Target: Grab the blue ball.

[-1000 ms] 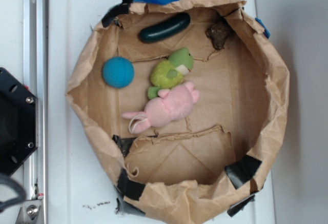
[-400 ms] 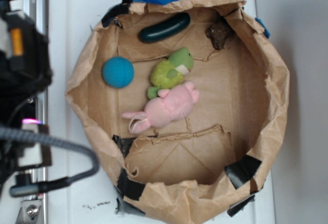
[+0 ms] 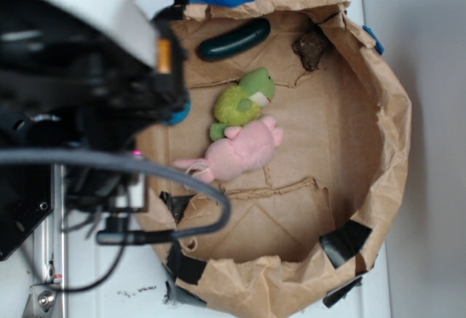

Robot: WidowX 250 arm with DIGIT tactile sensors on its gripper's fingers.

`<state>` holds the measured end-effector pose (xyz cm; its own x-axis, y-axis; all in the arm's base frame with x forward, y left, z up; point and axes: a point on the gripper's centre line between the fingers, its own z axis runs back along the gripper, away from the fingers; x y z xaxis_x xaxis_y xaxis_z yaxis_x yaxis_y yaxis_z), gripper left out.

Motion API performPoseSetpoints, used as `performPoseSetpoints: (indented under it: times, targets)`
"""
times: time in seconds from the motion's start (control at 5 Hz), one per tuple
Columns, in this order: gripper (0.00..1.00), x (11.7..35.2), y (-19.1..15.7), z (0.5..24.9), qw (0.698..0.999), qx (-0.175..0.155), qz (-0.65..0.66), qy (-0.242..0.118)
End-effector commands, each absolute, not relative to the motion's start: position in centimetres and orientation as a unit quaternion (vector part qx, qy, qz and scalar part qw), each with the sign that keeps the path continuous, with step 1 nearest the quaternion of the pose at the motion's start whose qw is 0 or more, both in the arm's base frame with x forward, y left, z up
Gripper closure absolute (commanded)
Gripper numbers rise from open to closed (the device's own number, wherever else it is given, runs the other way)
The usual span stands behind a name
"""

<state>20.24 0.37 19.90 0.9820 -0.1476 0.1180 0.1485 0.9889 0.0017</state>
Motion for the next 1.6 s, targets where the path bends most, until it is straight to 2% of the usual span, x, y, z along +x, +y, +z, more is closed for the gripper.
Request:
performPoseSetpoints:
  times: [0.0,0.2,0.4,1.0,1.2,1.4]
  targets:
    - [0.00,21.6,1.0,15.0,0.987,-0.024,-0.152,-0.049]
    - [0.00,20.9,1.8,11.3,0.985,-0.048,-0.163,-0.037]
    - [0.00,21.5,2.3,10.2,0.983,-0.057,-0.163,-0.063]
    - [0.00,21.5,2.3,10.2,0.983,-0.057,-0.163,-0.063]
    - [0.00,22.6,3.0,10.3,0.984,-0.069,-0.154,-0.064]
    - [0.00,23.6,3.9,11.7,0.987,-0.061,-0.124,-0.085]
